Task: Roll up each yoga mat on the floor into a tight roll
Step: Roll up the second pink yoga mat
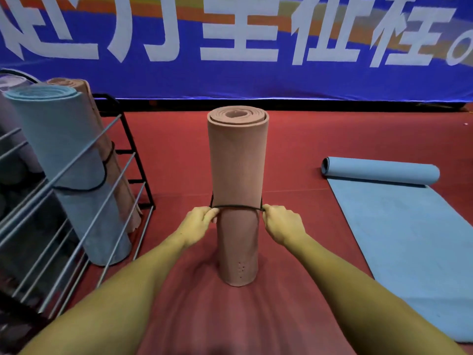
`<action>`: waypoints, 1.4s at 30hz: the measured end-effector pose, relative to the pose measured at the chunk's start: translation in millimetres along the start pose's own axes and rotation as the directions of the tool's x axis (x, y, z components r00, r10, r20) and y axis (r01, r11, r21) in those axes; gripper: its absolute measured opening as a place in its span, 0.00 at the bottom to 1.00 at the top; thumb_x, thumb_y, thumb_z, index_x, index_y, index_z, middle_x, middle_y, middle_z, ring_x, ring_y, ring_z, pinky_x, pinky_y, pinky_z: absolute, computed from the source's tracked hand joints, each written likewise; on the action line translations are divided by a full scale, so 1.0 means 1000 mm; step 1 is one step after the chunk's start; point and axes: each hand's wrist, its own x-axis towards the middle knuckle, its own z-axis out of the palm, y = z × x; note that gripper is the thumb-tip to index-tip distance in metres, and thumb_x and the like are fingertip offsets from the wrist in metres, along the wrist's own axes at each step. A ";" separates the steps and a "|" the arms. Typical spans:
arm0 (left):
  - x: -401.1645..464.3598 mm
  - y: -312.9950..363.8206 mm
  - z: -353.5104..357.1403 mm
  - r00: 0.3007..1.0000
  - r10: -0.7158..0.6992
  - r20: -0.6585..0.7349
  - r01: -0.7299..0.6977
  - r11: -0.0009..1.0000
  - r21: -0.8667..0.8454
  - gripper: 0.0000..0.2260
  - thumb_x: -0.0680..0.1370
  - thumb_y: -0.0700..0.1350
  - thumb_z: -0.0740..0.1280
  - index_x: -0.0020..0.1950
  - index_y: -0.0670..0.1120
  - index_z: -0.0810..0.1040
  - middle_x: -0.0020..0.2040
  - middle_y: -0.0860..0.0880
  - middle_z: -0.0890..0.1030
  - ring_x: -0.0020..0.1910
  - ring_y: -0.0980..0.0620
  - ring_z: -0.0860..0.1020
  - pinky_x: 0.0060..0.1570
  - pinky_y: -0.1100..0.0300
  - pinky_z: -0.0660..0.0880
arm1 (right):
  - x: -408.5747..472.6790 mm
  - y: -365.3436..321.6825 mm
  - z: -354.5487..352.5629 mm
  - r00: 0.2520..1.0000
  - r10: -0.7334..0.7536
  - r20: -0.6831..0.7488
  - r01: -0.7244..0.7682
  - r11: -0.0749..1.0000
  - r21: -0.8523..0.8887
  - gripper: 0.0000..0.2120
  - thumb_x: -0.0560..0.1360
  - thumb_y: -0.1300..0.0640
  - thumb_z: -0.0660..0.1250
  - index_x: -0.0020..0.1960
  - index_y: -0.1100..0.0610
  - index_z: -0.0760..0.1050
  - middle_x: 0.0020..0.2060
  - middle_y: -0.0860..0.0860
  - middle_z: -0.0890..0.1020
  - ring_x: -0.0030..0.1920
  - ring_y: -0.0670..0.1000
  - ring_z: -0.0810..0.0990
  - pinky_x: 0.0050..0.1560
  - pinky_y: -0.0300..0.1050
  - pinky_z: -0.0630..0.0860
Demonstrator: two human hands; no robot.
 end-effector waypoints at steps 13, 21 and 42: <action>0.006 0.010 0.033 0.977 -0.215 -0.011 0.181 0.850 -0.495 0.28 0.75 0.40 0.77 0.65 0.46 0.62 0.64 0.43 0.78 0.57 0.53 0.80 0.51 0.57 0.81 | 0.015 -0.006 0.043 1.000 0.030 -0.001 -0.024 0.807 0.591 0.17 0.82 0.59 0.61 0.69 0.54 0.79 0.63 0.52 0.84 0.65 0.57 0.80 0.61 0.48 0.75; 0.021 -0.001 0.043 0.975 -0.222 -0.013 0.190 0.862 -0.471 0.53 0.61 0.50 0.88 0.77 0.49 0.59 0.67 0.55 0.74 0.66 0.54 0.76 0.59 0.60 0.74 | -0.002 -0.020 0.078 0.993 0.093 0.075 -0.112 0.510 0.853 0.40 0.63 0.47 0.75 0.74 0.48 0.67 0.71 0.48 0.72 0.61 0.47 0.80 0.62 0.53 0.81; -0.083 0.176 -0.233 0.878 0.164 -0.451 -0.367 0.834 -0.411 0.40 0.62 0.54 0.87 0.69 0.50 0.73 0.59 0.58 0.82 0.52 0.68 0.81 0.51 0.68 0.79 | -0.059 -0.161 -0.076 0.894 0.052 -0.445 0.301 0.665 0.684 0.57 0.60 0.46 0.84 0.80 0.48 0.56 0.73 0.47 0.66 0.73 0.47 0.67 0.71 0.50 0.70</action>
